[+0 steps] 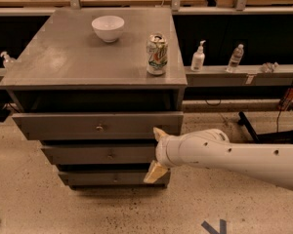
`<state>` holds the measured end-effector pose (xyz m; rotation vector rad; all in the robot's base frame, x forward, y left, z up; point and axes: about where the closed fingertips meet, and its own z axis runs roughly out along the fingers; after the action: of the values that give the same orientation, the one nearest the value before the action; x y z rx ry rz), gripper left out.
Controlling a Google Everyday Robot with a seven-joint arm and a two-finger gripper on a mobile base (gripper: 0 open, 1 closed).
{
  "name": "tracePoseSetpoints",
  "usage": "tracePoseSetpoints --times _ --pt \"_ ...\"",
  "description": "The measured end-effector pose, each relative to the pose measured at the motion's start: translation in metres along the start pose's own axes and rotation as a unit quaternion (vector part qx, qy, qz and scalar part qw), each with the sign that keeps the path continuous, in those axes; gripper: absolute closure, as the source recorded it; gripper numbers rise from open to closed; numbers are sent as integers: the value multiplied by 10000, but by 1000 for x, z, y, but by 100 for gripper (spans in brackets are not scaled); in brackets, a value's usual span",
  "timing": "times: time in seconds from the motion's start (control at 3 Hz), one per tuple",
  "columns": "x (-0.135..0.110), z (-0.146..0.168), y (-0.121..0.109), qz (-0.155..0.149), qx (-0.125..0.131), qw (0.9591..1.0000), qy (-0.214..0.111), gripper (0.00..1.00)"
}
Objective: Open middle drawer
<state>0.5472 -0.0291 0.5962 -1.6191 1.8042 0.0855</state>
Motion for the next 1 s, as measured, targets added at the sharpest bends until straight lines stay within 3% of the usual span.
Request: tracePoseSetpoints --times 0.67,1.0 --pt "4 10 4 14 -110 9999 -11 0" --pt "9 37 10 6 -493 9988 -71 0"
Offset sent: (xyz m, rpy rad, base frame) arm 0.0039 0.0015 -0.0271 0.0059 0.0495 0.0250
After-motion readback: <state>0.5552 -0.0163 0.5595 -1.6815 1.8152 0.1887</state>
